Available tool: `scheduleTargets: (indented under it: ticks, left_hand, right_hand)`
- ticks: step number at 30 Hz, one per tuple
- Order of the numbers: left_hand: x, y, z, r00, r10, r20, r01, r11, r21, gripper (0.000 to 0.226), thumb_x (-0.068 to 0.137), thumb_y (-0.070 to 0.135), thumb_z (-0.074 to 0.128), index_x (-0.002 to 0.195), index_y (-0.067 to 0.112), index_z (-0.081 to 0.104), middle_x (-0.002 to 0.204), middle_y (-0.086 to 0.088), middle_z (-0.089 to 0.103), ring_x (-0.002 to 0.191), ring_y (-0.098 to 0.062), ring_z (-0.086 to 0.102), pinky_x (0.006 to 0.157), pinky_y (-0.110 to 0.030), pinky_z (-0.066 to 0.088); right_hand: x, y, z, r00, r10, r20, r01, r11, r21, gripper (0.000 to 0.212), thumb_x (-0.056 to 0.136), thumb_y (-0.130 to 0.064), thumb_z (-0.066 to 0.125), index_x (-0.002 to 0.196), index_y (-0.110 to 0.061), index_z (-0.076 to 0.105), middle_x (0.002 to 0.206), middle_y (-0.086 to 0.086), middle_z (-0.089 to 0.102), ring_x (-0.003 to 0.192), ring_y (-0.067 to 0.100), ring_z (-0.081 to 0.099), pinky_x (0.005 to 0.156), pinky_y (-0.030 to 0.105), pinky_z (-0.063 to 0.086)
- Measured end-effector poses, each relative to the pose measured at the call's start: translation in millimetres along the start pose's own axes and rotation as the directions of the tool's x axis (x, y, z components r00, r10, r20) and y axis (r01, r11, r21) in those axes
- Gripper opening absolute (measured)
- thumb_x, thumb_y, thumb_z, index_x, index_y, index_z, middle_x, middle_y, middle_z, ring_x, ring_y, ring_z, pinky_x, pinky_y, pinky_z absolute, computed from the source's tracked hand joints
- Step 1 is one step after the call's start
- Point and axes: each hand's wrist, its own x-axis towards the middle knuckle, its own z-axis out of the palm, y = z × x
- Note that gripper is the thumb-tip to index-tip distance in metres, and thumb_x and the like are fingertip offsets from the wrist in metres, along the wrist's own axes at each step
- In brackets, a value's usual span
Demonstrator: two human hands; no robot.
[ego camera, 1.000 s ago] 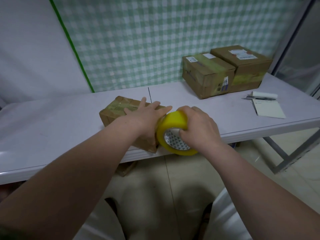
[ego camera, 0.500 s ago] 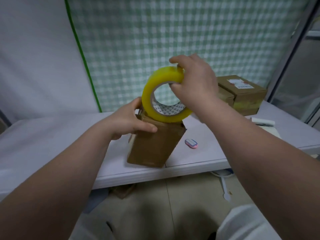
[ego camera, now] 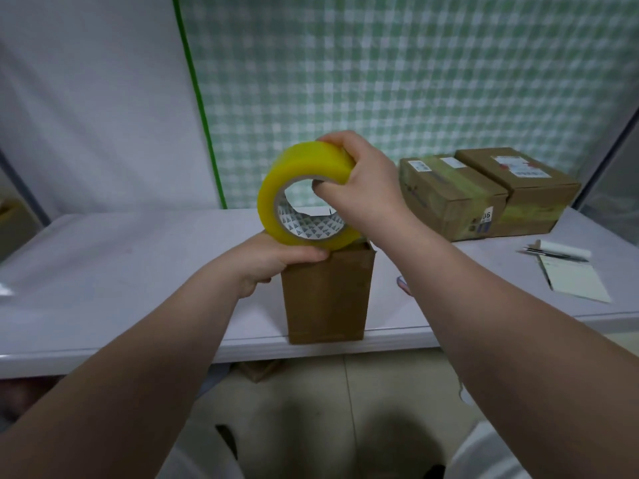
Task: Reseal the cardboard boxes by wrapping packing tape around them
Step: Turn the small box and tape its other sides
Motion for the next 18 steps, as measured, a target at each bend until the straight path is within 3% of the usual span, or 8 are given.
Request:
scheduleTargets:
  ticks: [2, 3, 6, 11, 15, 18]
  left_hand:
    - [0, 1, 2, 0.999, 0.023, 0.024, -0.023, 1.0, -0.015, 0.033, 0.074, 0.03, 0.078, 0.101, 0.033, 0.059, 0.091, 0.022, 0.06, 0.079, 0.008, 0.055, 0.058, -0.011, 0.045]
    - [0, 2, 1, 0.999, 0.036, 0.035, -0.036, 0.999, -0.014, 0.038, 0.078, 0.027, 0.074, 0.109, 0.032, 0.053, 0.092, 0.024, 0.055, 0.076, 0.01, 0.051, 0.054, -0.009, 0.041]
    - [-1, 4, -2, 0.998, 0.055, 0.028, -0.055, 0.998, -0.006, 0.057, 0.079, 0.03, 0.072, 0.121, 0.037, 0.035, 0.098, 0.026, 0.044, 0.082, 0.008, 0.044, 0.059, -0.015, 0.034]
    - [-1, 11, 0, 0.998, 0.041, 0.054, -0.043, 0.998, 0.04, 0.056, 0.078, 0.03, 0.072, 0.125, 0.036, 0.042, 0.112, 0.014, 0.051, 0.091, 0.002, 0.05, 0.063, -0.015, 0.035]
    - [-1, 10, -2, 0.998, 0.023, 0.064, -0.027, 0.997, 0.069, 0.062, 0.073, 0.034, 0.074, 0.127, 0.036, 0.042, 0.124, 0.008, 0.047, 0.1, -0.003, 0.049, 0.068, -0.02, 0.036]
    - [1, 9, -3, 0.997, 0.024, 0.067, -0.029, 0.997, 0.065, 0.059, 0.077, 0.03, 0.072, 0.127, 0.037, 0.04, 0.127, 0.009, 0.041, 0.097, -0.001, 0.045, 0.067, -0.018, 0.033]
  right_hand:
    - [2, 1, -5, 1.0, -0.014, 0.024, 0.015, 0.998, -0.06, 0.049, 0.079, -0.007, 0.062, 0.124, -0.027, 0.056, 0.084, -0.014, 0.051, 0.074, 0.01, 0.051, 0.055, 0.008, 0.034]
    - [3, 3, -10, 0.999, -0.021, 0.041, 0.025, 0.995, -0.095, 0.051, 0.079, -0.004, 0.059, 0.125, -0.027, 0.056, 0.085, -0.013, 0.05, 0.074, 0.01, 0.05, 0.054, 0.01, 0.034]
    - [6, 9, -28, 0.998, -0.025, 0.063, 0.035, 0.987, -0.158, 0.057, 0.08, 0.001, 0.055, 0.128, -0.029, 0.056, 0.103, -0.007, 0.053, 0.084, 0.014, 0.051, 0.066, 0.023, 0.037]
    - [10, 26, -63, 0.996, -0.019, 0.085, 0.042, 0.96, -0.278, 0.061, 0.082, 0.003, 0.052, 0.132, -0.031, 0.054, 0.128, 0.001, 0.057, 0.089, 0.015, 0.052, 0.065, 0.022, 0.038]
    - [11, 35, -80, 0.985, -0.044, 0.164, 0.109, 0.904, -0.413, 0.065, 0.081, 0.004, 0.052, 0.134, -0.033, 0.053, 0.127, 0.005, 0.055, 0.111, 0.025, 0.053, 0.08, 0.031, 0.041]
    - [7, 49, -89, 0.981, -0.003, 0.194, 0.096, 0.876, -0.473, 0.065, 0.081, 0.001, 0.056, 0.133, -0.037, 0.052, 0.122, 0.004, 0.055, 0.11, 0.03, 0.054, 0.085, 0.038, 0.048]
